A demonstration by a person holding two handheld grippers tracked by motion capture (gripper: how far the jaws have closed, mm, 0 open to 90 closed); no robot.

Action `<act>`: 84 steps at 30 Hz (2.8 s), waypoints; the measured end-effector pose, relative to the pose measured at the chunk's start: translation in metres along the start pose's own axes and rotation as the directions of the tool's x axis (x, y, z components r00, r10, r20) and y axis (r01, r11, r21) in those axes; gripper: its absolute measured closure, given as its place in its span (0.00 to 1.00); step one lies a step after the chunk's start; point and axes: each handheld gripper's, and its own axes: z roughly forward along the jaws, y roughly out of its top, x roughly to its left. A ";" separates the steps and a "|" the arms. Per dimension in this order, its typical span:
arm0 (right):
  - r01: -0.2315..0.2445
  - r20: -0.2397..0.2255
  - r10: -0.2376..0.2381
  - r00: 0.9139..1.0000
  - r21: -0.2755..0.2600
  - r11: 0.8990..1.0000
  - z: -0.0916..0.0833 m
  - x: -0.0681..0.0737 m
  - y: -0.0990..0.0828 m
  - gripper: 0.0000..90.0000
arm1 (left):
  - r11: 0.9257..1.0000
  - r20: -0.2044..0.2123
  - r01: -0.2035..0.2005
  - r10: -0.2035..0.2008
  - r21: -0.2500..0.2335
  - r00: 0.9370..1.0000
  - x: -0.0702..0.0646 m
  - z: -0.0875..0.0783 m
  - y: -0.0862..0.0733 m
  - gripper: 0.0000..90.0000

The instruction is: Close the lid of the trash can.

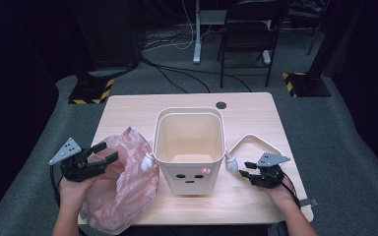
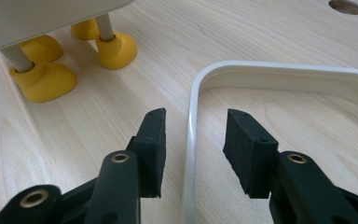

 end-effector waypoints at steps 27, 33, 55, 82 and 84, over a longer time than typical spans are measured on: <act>-0.012 -0.021 0.013 1.000 0.058 0.998 0.007 -0.004 -0.005 0.88 | 1.000 -0.003 0.003 -0.003 0.000 1.000 0.000 -0.001 -0.001 0.37; -0.008 -0.029 0.010 1.000 0.071 0.997 0.009 -0.003 -0.005 0.92 | 1.000 -0.003 0.003 -0.003 0.000 1.000 0.000 -0.001 -0.001 0.37; -0.030 -0.029 0.034 0.999 0.123 0.992 0.015 -0.005 -0.007 0.91 | 1.000 -0.004 0.011 -0.010 0.001 1.000 0.001 -0.001 -0.002 0.37; -0.011 -0.015 0.013 1.000 0.168 0.986 0.021 -0.002 -0.008 0.91 | 1.000 -0.004 0.014 -0.014 0.004 1.000 0.002 0.000 -0.003 0.37; -0.010 -0.018 0.014 1.000 0.178 0.984 0.022 -0.002 -0.008 0.91 | 1.000 -0.005 0.014 -0.014 0.005 1.000 0.002 0.000 -0.003 0.37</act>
